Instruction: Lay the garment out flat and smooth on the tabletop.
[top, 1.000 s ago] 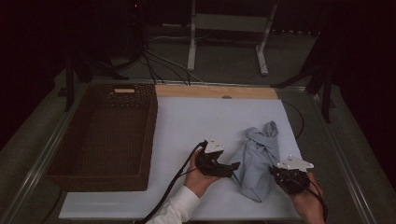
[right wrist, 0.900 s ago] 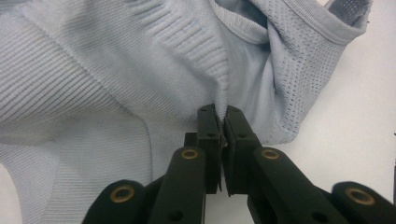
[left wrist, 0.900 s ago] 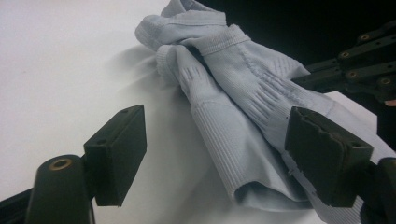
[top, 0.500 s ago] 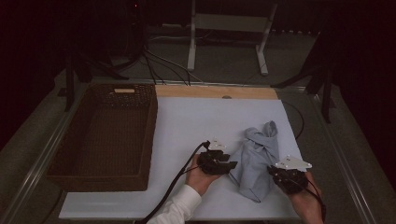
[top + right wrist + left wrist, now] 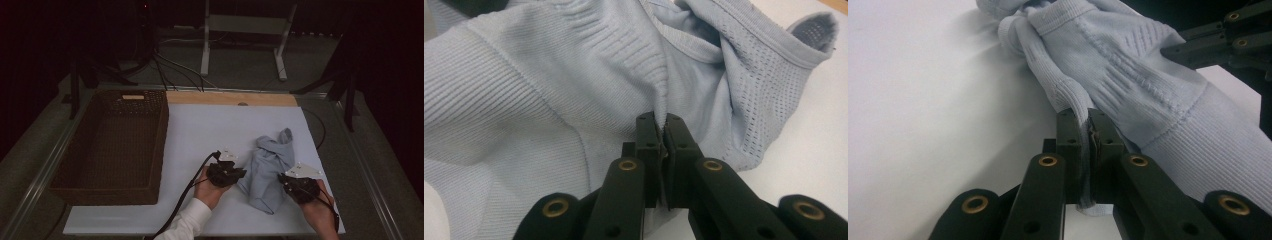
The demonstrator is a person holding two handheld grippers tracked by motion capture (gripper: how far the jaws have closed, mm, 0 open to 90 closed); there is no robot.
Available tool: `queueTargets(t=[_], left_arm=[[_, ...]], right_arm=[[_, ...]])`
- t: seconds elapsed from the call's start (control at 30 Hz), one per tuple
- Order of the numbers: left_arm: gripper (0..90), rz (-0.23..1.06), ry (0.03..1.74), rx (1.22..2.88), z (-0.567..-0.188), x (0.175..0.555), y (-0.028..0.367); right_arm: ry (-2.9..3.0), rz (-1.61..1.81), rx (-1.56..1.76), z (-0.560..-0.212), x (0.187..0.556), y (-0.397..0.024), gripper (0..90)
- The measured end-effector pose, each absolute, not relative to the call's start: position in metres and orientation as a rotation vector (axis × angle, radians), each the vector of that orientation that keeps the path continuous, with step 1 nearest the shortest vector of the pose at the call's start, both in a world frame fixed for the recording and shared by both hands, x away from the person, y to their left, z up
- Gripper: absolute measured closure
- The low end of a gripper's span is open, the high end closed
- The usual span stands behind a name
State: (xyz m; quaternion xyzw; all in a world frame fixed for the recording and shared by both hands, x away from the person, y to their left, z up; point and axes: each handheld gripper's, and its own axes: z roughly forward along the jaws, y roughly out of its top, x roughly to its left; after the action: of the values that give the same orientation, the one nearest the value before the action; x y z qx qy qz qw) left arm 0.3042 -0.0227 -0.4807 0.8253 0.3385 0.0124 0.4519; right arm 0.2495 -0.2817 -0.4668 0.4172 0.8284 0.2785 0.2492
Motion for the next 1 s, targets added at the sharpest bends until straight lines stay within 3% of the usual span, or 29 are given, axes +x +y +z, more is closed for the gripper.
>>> queueTargets(t=[0.47,1.0], left_arm=[[86.4,0.088,0.912,1.971,-0.478,0.285,0.036],[85.8,0.085,0.882,1.894,-0.476,0.245,0.075]], right_arm=[[2.316,0.838,1.035,-0.47,0.27,-0.226,86.9],[2.427,0.923,0.901,-0.464,0.252,-0.197,86.8]])
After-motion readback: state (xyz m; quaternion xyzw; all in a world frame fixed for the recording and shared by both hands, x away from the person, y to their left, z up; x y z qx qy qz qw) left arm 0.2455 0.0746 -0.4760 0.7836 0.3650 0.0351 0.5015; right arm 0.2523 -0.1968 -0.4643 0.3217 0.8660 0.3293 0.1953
